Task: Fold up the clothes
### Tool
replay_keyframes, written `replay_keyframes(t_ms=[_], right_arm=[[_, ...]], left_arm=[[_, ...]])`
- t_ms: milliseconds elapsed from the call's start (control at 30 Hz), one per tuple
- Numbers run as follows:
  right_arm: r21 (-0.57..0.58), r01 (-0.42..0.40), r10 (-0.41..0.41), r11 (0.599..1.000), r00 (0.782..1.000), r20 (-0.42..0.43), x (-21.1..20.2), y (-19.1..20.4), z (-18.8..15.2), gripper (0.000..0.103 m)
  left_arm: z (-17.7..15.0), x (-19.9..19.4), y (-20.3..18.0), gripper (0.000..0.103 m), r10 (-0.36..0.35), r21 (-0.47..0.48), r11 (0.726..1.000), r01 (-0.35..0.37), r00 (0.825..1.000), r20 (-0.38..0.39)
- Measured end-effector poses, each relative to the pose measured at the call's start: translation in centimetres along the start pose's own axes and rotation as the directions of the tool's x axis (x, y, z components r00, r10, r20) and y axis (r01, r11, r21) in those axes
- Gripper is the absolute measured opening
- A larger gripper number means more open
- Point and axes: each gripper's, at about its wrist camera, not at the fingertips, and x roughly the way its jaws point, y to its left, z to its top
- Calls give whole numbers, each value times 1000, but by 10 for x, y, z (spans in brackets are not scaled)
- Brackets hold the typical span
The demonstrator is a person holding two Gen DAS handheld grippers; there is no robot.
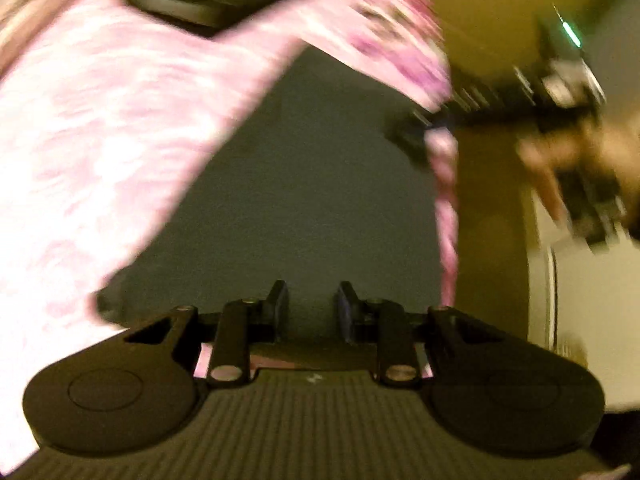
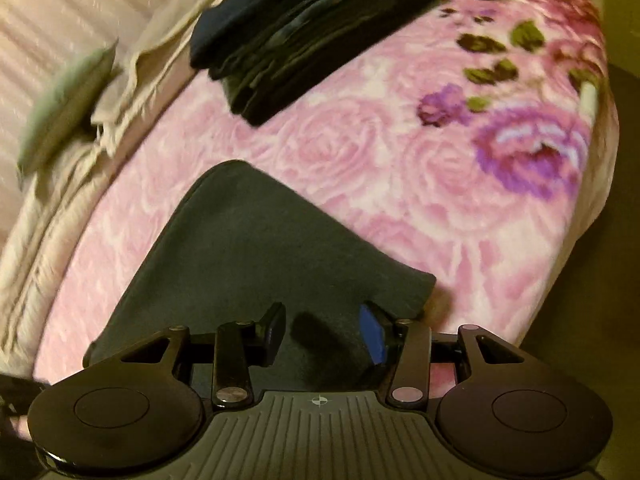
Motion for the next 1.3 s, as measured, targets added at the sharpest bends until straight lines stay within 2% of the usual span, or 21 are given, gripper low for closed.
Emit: replay_keyframes(t_ms=[67,133,200,267,367,467,600,833,933,1067,1200,1300], right_arm=[[-41,-1,1,999,1000,10,-3,13,2,46],[-88,-4,6,996,1000,22,-5,26,5,46],[-154,-15,21,988,999,39,-3,44,5,46],[-201,-15,23,979,999,35,8,57,7,46],[-217,21,-25,976,1000,-16,38,62,9,46],[-227,51,-63,972,997,-45,49,71,15,46],[-236,41,-38,971,999,17,39,86,28,46],[-209,97,-102,973,995,-15,77,81,44,46],[-199,101,-102,975,995,5,53,88,44,46],[-130,107,-105,986,994,19,10,81,26,46],[-72,124,-128,990,991,-46,-18,70,-12,46],[-38,134,-136,990,988,-70,-37,64,-36,46]], left_arm=[[-10,-9,25,22,51,-100,994,-48,998,29],[-10,-9,46,22,75,-186,980,-65,996,48],[-12,-4,66,22,80,-255,965,-64,995,54],[-17,14,79,21,75,-283,957,-64,997,29],[-26,31,90,21,62,-274,960,-55,998,16],[-43,17,94,21,53,-250,967,-44,998,29],[-50,20,96,22,29,-241,970,-17,999,45],[-56,8,94,21,25,-239,971,-9,997,66],[-56,-4,90,22,28,-241,970,-9,997,75],[-65,-32,76,24,10,-253,967,19,993,115],[-77,-43,53,27,-41,-248,966,71,991,124],[-84,-38,31,28,-96,-229,966,117,990,101]])
